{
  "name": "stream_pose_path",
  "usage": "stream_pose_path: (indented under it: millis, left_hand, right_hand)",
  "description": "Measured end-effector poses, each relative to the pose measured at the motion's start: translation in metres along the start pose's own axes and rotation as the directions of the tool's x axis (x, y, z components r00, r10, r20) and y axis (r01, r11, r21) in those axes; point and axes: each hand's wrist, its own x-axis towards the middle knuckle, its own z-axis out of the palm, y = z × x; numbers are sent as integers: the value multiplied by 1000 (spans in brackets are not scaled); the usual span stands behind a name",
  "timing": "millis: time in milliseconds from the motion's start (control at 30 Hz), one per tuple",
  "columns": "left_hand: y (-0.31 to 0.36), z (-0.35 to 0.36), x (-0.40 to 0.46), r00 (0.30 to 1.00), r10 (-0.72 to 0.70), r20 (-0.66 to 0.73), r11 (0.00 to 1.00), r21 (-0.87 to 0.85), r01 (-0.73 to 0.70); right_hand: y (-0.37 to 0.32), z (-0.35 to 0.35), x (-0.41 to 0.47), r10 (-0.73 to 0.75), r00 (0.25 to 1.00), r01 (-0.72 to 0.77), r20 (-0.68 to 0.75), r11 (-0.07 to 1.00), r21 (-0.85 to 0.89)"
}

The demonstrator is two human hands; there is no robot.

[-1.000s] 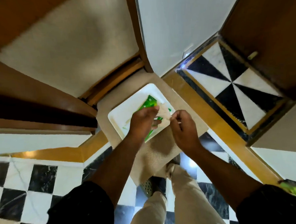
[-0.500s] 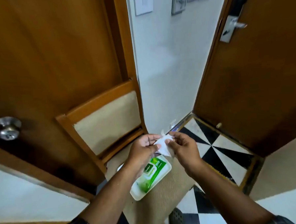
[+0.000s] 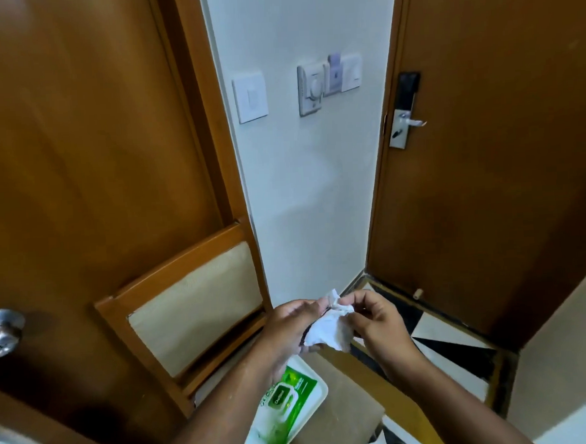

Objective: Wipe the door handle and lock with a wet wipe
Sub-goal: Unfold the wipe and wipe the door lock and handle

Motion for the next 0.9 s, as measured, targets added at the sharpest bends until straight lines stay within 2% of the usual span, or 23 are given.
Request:
stream_pose_path:
  millis: [133, 300, 433, 467, 533, 633, 733, 833, 900]
  left_hand:
    - [14, 36, 33, 993, 87, -75, 993, 82, -80]
    - [33, 100, 93, 968, 180, -176, 971, 188, -147]
    - [49, 157, 144, 938, 185, -292, 977, 161, -143]
    - [51, 163, 150, 942, 174, -285, 980, 144, -138]
    - [58, 187, 166, 975, 145, -169, 982, 147, -120]
    - [63, 217, 182, 996, 90, 1, 962, 259, -88]
    - [69, 235, 202, 995, 91, -31, 980, 182, -84]
    - [78, 240, 225, 996, 76, -42, 996, 53, -74]
    - [83, 243, 244, 997, 61, -44, 997, 43, -59]
  right_hand:
    - [-2, -31, 24, -42, 999, 42, 3, 999, -19]
    - [-7, -104, 68, 22, 999, -23, 39, 1000, 14]
    - [-16, -177, 104, 14, 1000, -13, 5, 999, -37]
    - [-18, -187, 109, 17, 1000, -17, -14, 999, -29]
    - [-25, -215, 124, -5, 999, 4, -34, 1000, -25]
    - [-34, -240, 143, -52, 999, 52, -7, 996, -67]
    - [-41, -253, 162, -47, 999, 47, -21, 999, 7]
    - [-51, -264, 185, 7, 996, 12, -88, 977, 213]
    - [-56, -273, 200, 38, 997, -15, -69, 949, 314]
